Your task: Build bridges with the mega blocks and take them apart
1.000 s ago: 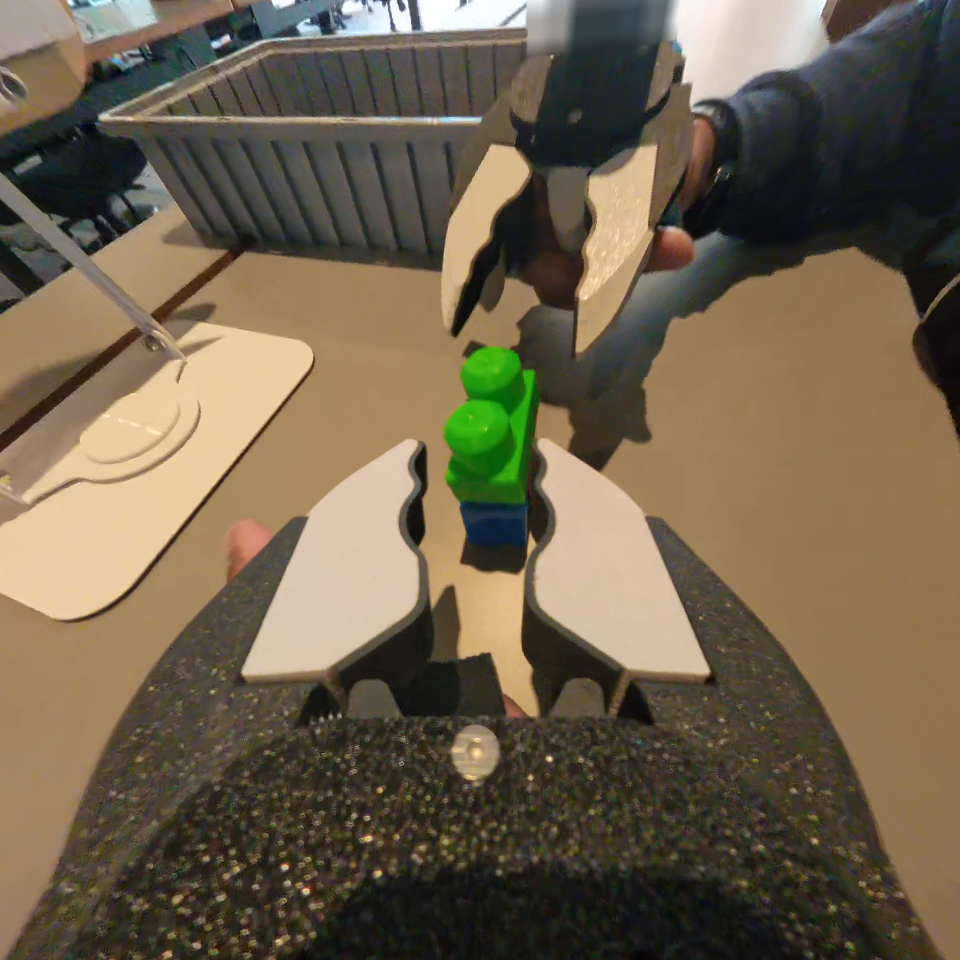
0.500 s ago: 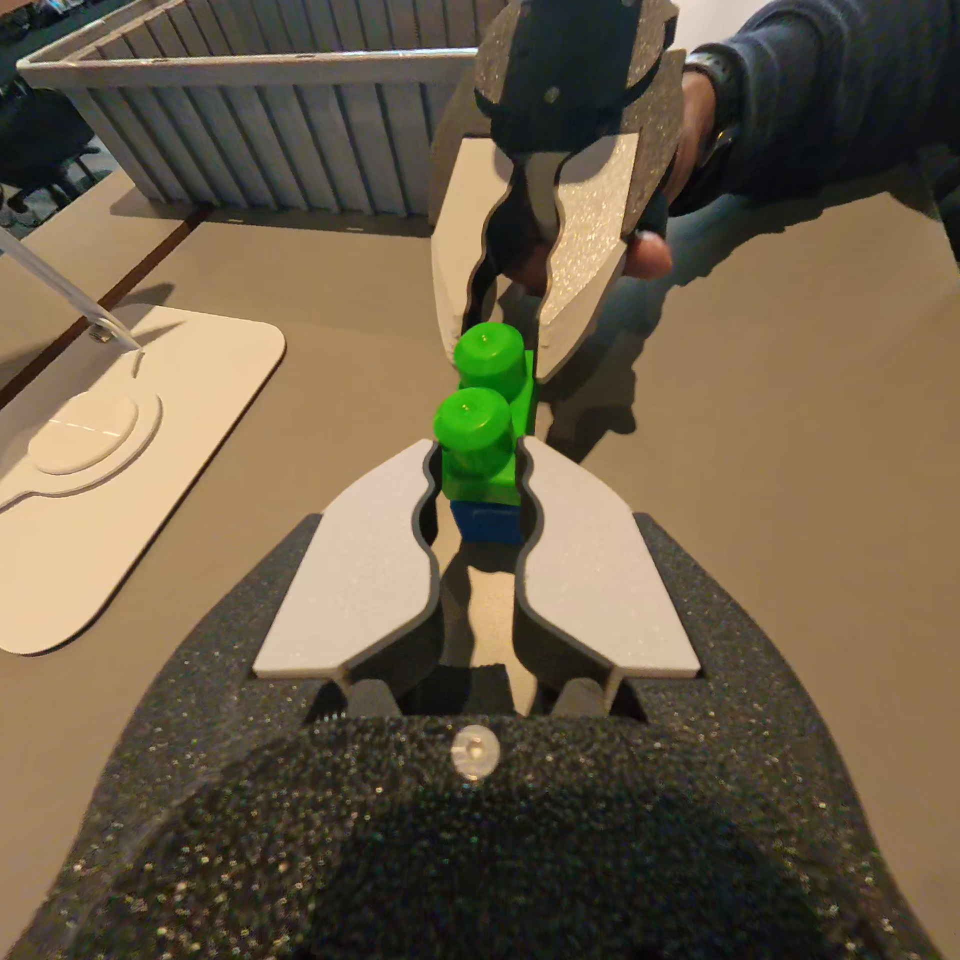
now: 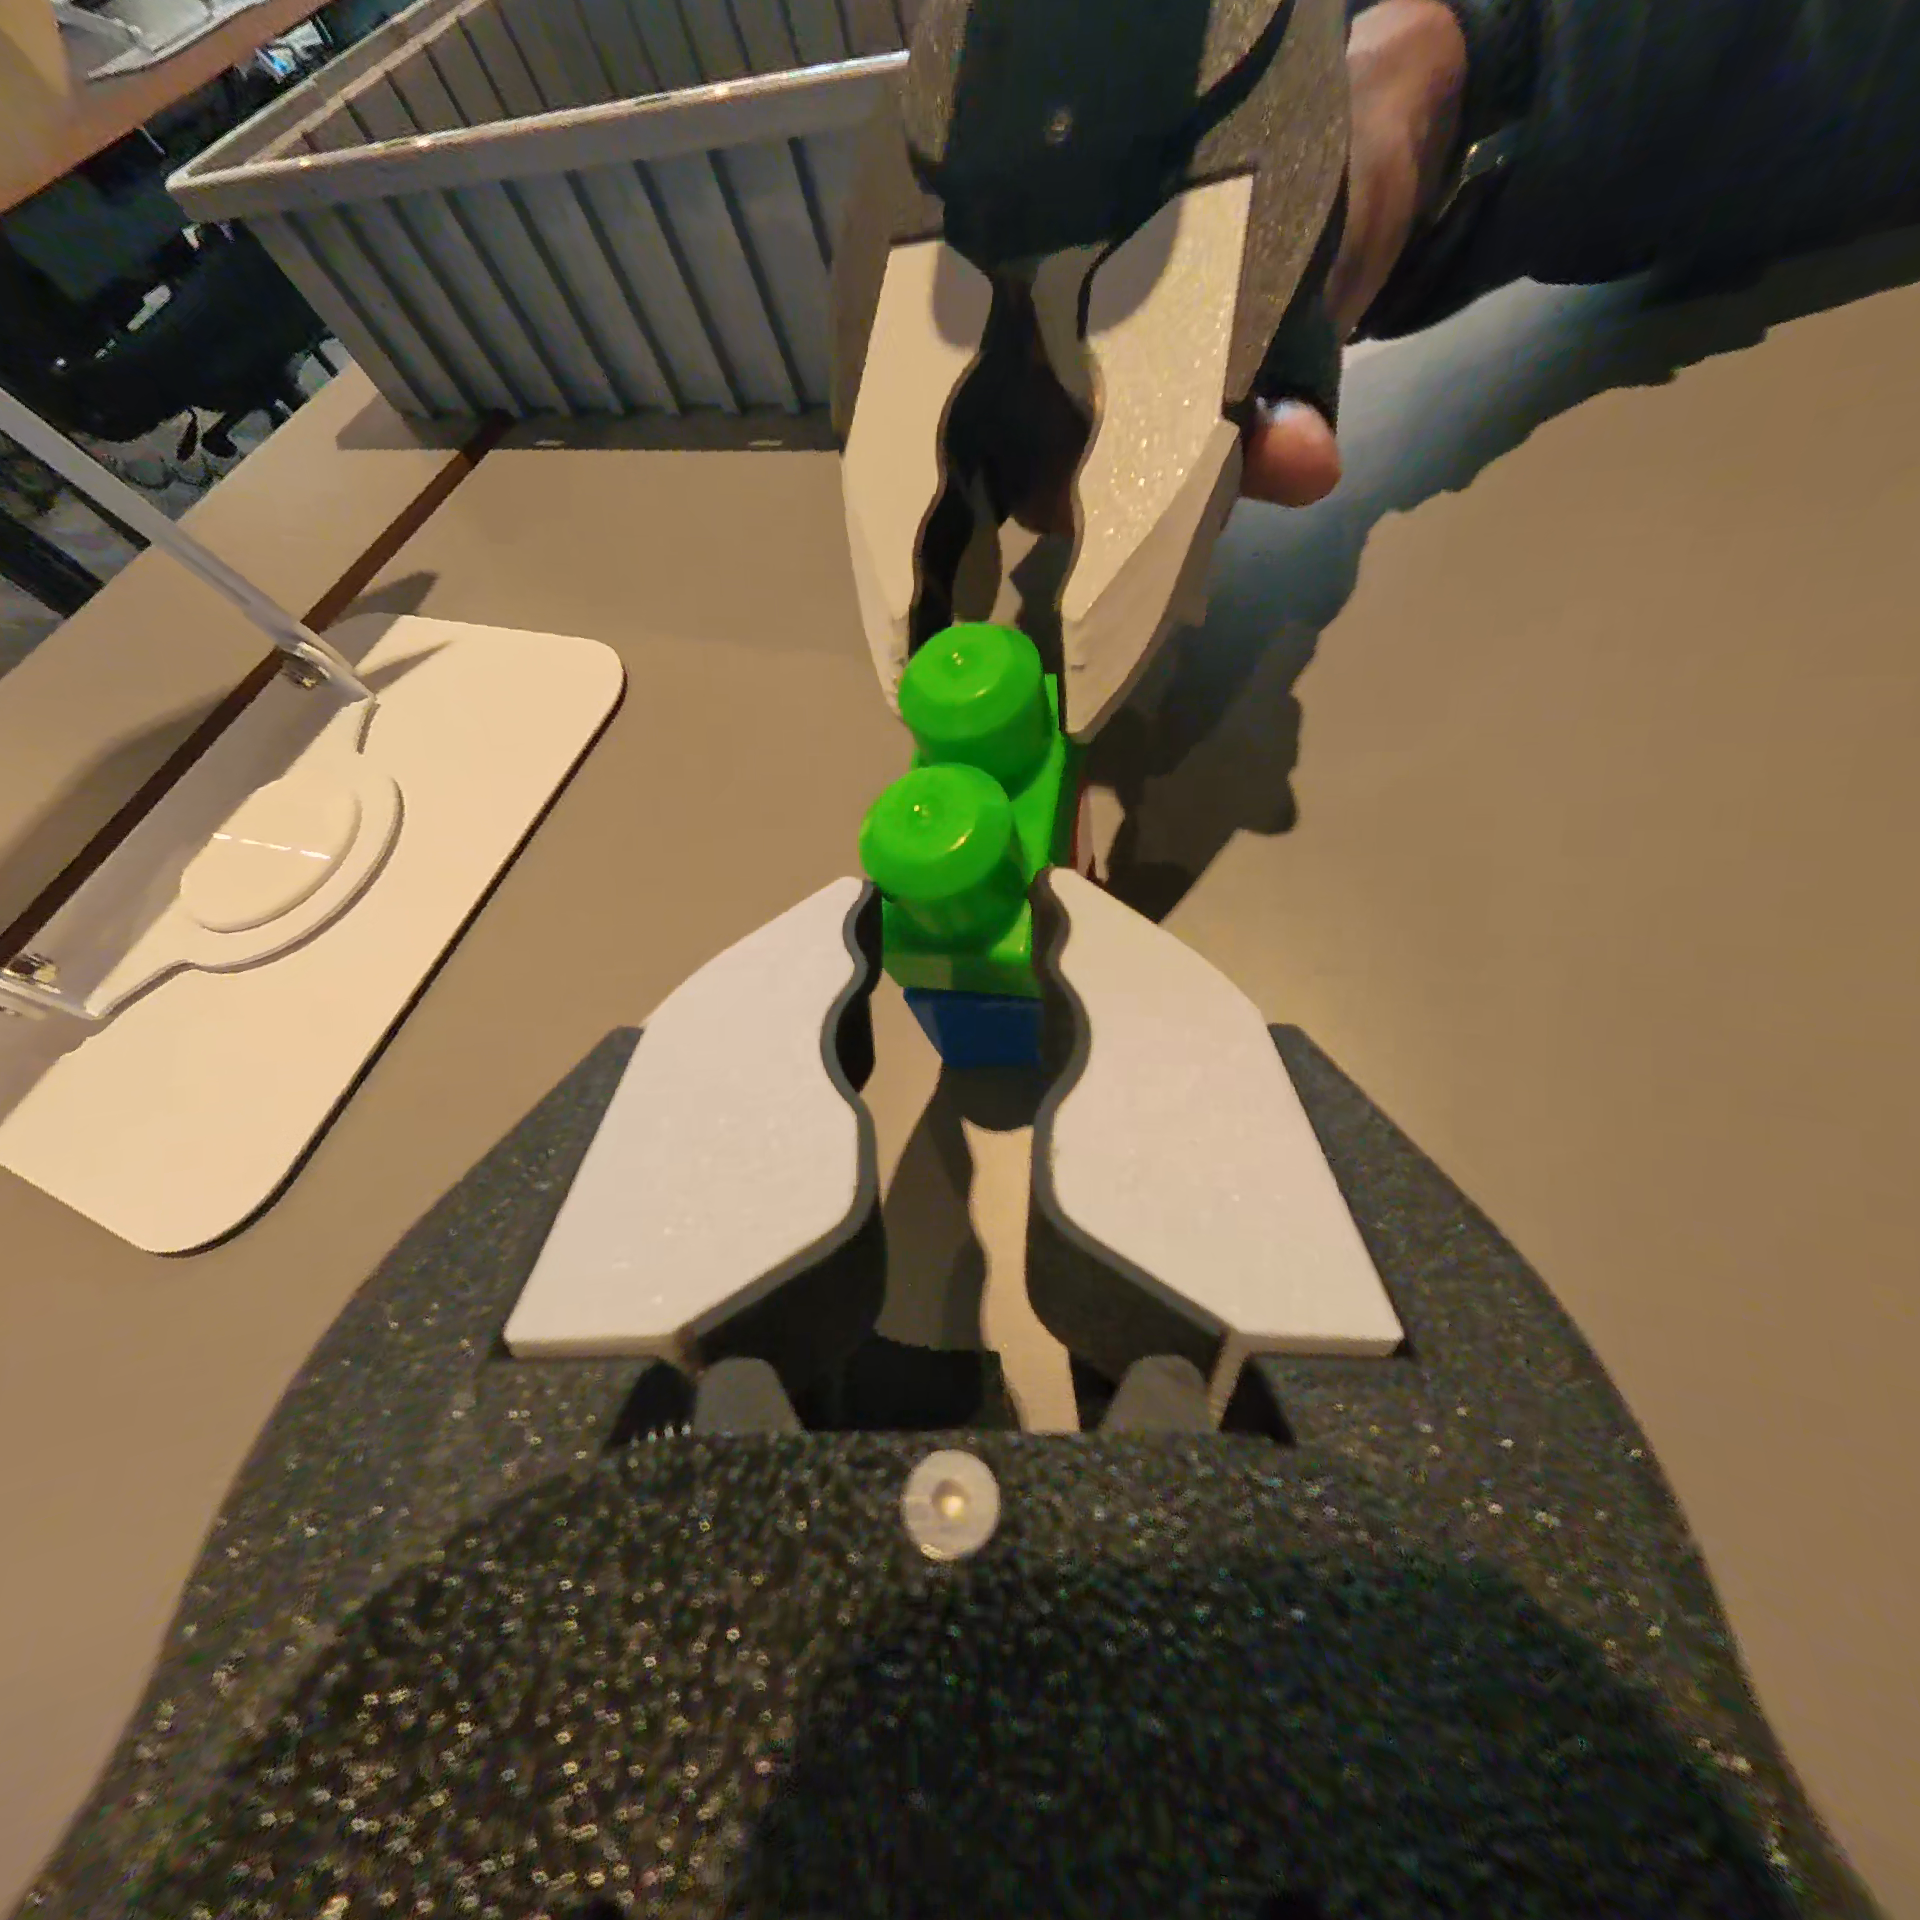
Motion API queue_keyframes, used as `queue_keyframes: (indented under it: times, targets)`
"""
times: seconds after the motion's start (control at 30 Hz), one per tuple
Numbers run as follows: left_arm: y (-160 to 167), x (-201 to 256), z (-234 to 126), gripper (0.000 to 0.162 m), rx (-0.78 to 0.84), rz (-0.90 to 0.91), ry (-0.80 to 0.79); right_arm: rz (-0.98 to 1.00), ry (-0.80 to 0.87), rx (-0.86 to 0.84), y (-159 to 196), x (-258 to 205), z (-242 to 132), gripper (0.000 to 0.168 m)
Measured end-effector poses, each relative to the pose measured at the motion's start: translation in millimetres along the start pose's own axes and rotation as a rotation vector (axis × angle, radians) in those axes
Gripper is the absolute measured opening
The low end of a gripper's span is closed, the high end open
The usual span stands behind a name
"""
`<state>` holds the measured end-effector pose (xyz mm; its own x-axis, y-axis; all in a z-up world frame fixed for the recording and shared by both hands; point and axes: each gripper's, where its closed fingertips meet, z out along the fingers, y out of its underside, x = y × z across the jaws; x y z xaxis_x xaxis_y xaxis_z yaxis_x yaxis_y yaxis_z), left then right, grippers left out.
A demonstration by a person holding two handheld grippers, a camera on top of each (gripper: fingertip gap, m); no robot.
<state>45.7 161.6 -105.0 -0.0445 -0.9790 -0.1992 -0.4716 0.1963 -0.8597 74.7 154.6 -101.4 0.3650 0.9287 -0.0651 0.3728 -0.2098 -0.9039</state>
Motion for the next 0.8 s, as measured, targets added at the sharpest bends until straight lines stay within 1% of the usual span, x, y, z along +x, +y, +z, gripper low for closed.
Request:
queue_keyframes:
  times: [0.1,0.3,0.37,0.43,0.5,0.53,0.63,0.7,0.73,0.8]
  targets:
    - [-0.6,-0.1,0.1,0.027,0.012,-0.012,-0.002,0.010,0.000,0.021,-0.3,0.1,-0.2,0.031]
    - [-3.1,-1.4,-0.9,0.027,0.093,-0.040,-0.032,0.009,0.015,0.066,-1.3,0.7,-1.8,0.029]
    - [-5.6,-2.0,-4.8,0.036,0.119,-0.038,-0.051,0.005,0.019,0.088,-1.0,0.5,-3.0,0.031]
    - [-12.9,-2.2,-14.4,0.045,0.182,-0.077,-0.055,0.005,0.014,0.104,-1.6,-0.2,-4.8,0.036]
    - [-26.4,-2.8,-32.1,0.054,0.301,-0.133,-0.053,0.009,0.011,0.127,-4.0,-0.4,-7.2,0.040]
    - [-36.3,-5.6,-45.9,0.059,0.394,-0.176,-0.061,0.015,0.006,0.142,-5.3,-0.6,-8.8,0.042]
    - [-64.8,-24.5,-110.6,0.058,0.813,-0.400,-0.094,0.040,0.001,0.200,-10.3,1.5,-15.5,0.044]
    - [-65.6,-36.2,-149.4,0.055,1.068,-0.573,-0.081,0.066,0.001,0.235,-13.4,4.5,-19.5,0.044]
    - [-62.1,-38.3,-160.4,0.054,1.142,-0.621,-0.079,0.075,0.002,0.247,-14.5,5.7,-20.8,0.044]
    - [-55.0,-38.1,-165.1,0.054,1.178,-0.646,-0.104,0.083,0.002,0.261,-15.0,6.4,-21.9,0.044]
